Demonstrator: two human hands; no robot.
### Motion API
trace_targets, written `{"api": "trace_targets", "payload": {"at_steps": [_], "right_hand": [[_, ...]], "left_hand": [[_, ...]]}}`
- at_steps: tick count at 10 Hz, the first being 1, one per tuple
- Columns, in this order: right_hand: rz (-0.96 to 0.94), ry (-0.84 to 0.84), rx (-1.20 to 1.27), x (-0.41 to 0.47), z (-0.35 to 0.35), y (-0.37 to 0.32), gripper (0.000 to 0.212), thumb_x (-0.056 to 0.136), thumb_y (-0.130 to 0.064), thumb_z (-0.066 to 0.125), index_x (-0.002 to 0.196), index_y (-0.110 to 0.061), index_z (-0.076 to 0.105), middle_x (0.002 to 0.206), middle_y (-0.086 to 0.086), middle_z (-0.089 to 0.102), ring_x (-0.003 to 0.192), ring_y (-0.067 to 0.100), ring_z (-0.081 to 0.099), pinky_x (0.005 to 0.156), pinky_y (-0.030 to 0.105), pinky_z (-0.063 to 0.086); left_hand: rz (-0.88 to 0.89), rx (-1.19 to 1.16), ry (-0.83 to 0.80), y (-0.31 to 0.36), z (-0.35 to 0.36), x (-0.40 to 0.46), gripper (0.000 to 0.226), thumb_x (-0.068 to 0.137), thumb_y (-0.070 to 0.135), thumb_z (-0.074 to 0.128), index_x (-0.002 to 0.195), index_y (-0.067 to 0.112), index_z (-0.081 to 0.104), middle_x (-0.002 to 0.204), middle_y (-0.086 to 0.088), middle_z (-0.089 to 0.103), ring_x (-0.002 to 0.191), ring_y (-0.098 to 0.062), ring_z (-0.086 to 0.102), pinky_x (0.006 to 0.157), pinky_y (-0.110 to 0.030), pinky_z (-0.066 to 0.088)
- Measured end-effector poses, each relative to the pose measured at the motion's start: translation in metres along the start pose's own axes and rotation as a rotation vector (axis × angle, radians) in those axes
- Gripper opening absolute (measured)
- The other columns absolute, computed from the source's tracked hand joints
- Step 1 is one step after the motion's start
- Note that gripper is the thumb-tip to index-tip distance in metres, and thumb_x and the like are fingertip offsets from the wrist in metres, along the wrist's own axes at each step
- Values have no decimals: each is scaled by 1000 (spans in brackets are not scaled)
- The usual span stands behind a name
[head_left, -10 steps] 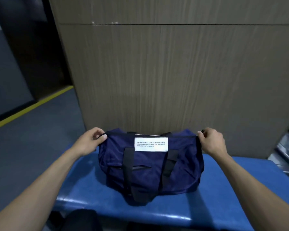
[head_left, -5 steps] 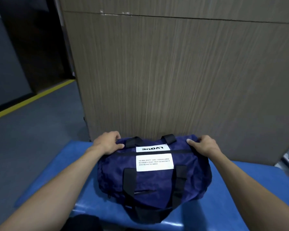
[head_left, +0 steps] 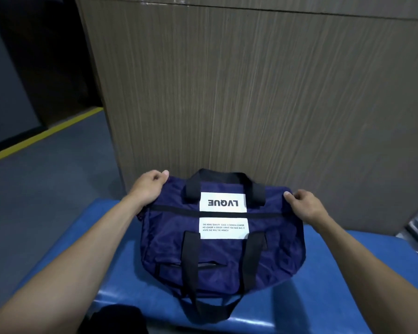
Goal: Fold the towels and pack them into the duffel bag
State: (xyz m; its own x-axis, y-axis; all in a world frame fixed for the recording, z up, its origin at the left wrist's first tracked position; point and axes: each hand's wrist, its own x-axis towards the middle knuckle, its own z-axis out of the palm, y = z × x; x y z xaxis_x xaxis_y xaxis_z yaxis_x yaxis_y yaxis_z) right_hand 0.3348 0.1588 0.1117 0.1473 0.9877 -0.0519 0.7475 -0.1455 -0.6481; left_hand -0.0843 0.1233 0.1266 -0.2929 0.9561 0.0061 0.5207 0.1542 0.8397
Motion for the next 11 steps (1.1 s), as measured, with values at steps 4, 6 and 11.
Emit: {"api": "trace_targets", "payload": {"at_steps": [4,6,11], "right_hand": [[166,-234,61,-76,5,5,40,86,-48,75,100,-12,66,97,10,72,85,27,70,66,39,60],[30,55,69,-88,8,5,37,101,-42,53,95,-9,67,92,12,68,89,34,63,77,46,55],[-134,329,188,-148,-9,8,40,93,-50,62,82,-13,51,74,0,63,73,21,59,60,35,42]], "left_hand": [[-145,108,-63,-79,-4,-111,65,72,75,71,92,17,49,81,-3,65,75,-23,63,64,-38,46],[63,26,78,-65,21,-97,19,96,33,65,92,22,50,70,-1,55,69,-22,51,66,-36,40],[308,0,137,-44,1,-122,9,96,27,65,94,36,62,91,-1,56,72,-12,56,72,-23,45]]}}
